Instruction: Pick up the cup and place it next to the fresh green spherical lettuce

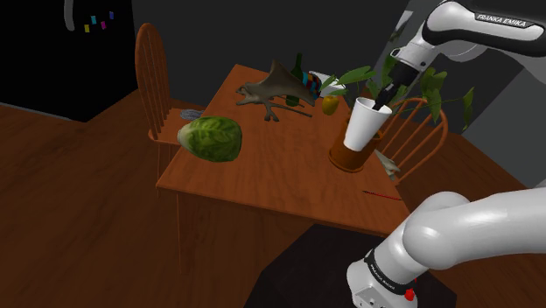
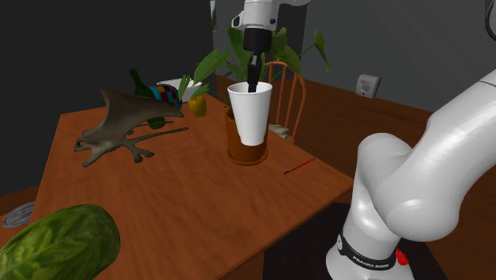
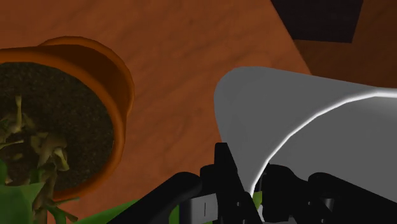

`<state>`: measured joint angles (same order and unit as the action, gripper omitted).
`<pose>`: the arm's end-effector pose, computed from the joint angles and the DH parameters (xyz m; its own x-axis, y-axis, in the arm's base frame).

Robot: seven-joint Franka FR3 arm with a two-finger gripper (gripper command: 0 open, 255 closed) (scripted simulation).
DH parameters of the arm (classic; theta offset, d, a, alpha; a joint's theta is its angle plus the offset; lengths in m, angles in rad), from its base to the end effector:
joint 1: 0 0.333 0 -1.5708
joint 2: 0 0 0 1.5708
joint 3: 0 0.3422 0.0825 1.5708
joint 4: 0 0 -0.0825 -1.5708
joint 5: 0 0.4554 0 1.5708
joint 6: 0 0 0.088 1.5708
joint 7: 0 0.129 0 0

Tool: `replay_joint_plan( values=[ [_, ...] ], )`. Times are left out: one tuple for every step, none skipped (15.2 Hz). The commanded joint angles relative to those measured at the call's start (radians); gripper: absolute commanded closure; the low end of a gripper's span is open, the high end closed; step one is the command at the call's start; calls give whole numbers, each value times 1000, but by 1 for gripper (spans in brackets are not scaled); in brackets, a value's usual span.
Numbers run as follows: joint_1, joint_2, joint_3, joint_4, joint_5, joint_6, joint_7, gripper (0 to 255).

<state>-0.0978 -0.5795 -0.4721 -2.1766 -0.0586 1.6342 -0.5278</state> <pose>0.3569 -0.2758 0.5771 0.9961 0.0247 0.0852 0.0391 -0.9842 -0.1727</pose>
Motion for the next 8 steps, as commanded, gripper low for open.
replay_joint_plan(
  values=[
    [3, 5, 3, 31, 3, -26, 2, 255],
    [4, 8, 4, 47, 5, -39, 3, 255],
    [5, 10, 5, 62, 7, -52, 4, 255],
    [7, 13, 6, 78, 9, -65, 5, 255],
    [7, 14, 7, 84, 9, -69, 6, 255],
    [17, 29, 20, 89, 21, -60, 24, 255],
    [27, 44, 32, 94, 33, -51, 42, 255],
    [37, 59, 45, 101, 45, -42, 59, 255]
  ],
)
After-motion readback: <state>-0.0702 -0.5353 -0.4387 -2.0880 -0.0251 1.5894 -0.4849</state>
